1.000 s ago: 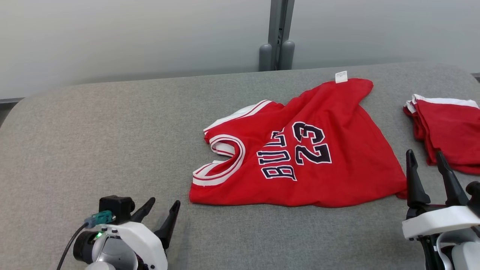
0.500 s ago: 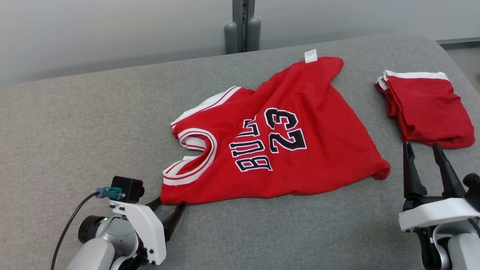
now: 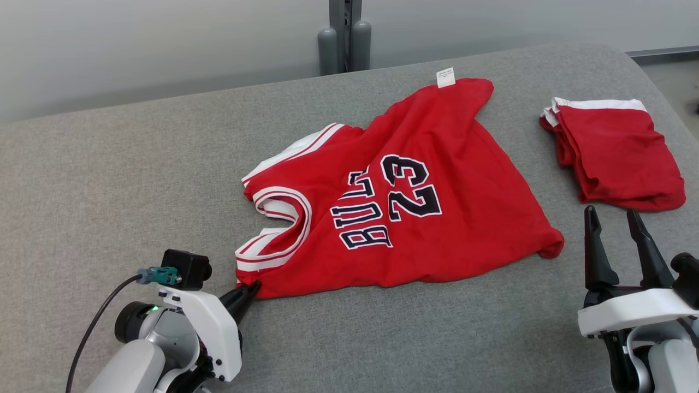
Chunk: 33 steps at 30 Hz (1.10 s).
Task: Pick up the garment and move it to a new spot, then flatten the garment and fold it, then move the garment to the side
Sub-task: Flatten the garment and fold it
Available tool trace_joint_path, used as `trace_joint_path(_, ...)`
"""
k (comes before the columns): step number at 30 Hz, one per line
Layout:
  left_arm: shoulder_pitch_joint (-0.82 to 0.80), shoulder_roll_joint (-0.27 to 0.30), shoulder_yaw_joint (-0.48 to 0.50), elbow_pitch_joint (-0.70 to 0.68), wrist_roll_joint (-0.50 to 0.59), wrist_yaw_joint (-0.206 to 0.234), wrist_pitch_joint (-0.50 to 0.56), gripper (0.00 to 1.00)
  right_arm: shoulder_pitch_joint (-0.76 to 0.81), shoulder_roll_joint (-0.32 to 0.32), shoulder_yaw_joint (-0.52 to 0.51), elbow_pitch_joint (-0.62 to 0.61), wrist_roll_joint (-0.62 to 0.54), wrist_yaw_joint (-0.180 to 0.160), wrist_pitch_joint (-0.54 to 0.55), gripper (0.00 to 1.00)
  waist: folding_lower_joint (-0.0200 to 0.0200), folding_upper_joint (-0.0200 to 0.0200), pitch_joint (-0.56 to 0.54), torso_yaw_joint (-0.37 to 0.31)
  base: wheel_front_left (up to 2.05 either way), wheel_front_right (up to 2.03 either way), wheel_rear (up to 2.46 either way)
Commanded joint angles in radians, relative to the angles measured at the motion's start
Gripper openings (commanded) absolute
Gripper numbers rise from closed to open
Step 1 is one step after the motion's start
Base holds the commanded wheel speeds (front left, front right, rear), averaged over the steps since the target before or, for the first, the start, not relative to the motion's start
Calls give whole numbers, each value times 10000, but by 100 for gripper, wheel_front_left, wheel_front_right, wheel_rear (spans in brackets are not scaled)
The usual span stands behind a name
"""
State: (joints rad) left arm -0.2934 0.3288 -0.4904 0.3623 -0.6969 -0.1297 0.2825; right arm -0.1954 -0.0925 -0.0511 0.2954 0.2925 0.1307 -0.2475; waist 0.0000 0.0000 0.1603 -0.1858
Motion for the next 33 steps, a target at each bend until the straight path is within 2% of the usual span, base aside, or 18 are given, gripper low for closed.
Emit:
trace_joint_path(1, -141, 52, -32, -63, -93, -10, -40, 0, -95, -18, 8, -3, 0, 1, -86, 100, 0, 0, 1, 6, 0, 0, 0)
trace_joint_path(8, -610, 223, -339, -1339, -1330, -10, 109, 0, -204, -7, 49, -21, -14, 1, -114, 100, 0, 0, 67, -151, 0, 0, 0)
trace_joint_path(11, -1087, 246, -318, -1648, -1486, -7, 181, 0, -203, 9, 49, 24, -25, 1, -118, 100, 0, 0, 125, -326, 0, 0, 0)
trace_joint_path(16, -2128, -539, -315, -1413, -1539, 248, 172, 0, -345, 22, 142, 83, 34, 1, -130, 100, 0, 0, 365, -682, 0, 0, 0)
trace_joint_path(23, -4019, -1664, -482, 242, -1153, 401, -143, 0, -669, 86, 385, 144, 90, 1, -169, 100, 0, 0, 990, -1312, 0, 0, 0)
trace_joint_path(28, -5314, -1940, -408, 2180, -820, 351, -647, 0, -928, 158, 523, 214, 183, 1, -195, 100, 0, 0, 1472, -1788, 0, 0, 0)
trace_joint_path(33, -6413, -2022, -387, 3904, -514, 235, -1597, 0, -1130, 245, 599, 240, 279, 1, -201, 100, 0, 0, 1805, -2055, 0, 0, 0)
